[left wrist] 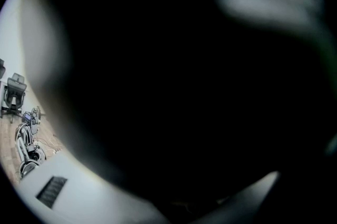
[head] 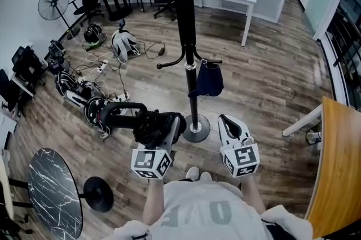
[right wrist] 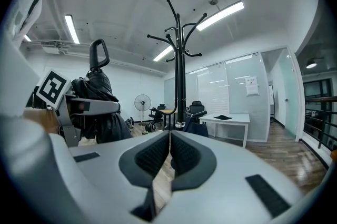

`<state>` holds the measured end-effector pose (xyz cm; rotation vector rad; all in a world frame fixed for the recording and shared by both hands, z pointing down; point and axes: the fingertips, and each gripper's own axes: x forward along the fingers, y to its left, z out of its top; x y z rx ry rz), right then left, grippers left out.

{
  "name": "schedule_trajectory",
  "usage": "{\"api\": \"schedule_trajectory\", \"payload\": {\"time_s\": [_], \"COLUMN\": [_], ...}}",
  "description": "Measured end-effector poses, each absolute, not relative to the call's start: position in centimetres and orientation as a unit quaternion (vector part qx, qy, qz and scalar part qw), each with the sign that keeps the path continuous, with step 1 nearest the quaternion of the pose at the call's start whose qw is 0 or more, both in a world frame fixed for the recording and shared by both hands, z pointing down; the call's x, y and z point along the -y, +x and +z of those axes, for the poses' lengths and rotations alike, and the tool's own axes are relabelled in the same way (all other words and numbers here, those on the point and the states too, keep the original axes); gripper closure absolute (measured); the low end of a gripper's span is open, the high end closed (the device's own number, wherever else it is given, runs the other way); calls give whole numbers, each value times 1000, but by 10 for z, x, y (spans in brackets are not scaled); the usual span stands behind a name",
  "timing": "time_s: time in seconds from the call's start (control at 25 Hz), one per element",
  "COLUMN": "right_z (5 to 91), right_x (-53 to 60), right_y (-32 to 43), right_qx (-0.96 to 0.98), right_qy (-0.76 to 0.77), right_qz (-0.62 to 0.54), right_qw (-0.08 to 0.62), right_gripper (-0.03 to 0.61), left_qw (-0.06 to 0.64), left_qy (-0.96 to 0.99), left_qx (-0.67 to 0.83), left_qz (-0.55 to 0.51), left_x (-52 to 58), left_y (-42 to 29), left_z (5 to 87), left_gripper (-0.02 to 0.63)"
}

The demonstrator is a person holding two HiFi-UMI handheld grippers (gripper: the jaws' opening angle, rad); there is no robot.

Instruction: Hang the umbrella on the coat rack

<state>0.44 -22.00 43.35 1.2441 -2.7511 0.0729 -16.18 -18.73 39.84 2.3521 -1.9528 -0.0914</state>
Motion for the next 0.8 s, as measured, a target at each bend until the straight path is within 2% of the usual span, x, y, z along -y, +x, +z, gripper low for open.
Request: {"api": "schedule_trajectory", "payload": {"time_s": [0.44, 0.8], "right_z": [427, 425], "right_x": [244, 256], "right_y": [6, 22], "right_qx": [899, 883], "right_qy": [434, 467], "right_qz": [25, 28], "right_qw": [48, 41], "right_gripper": [548, 548], "left_qw": [57, 22], "left_qy": [817, 880], "left_qx": [571, 473], "left_qz": [-58, -28], "left_x": [228, 281], "left_y": [-137, -82], "left_z": [359, 296], "left_gripper": [314, 314]}}
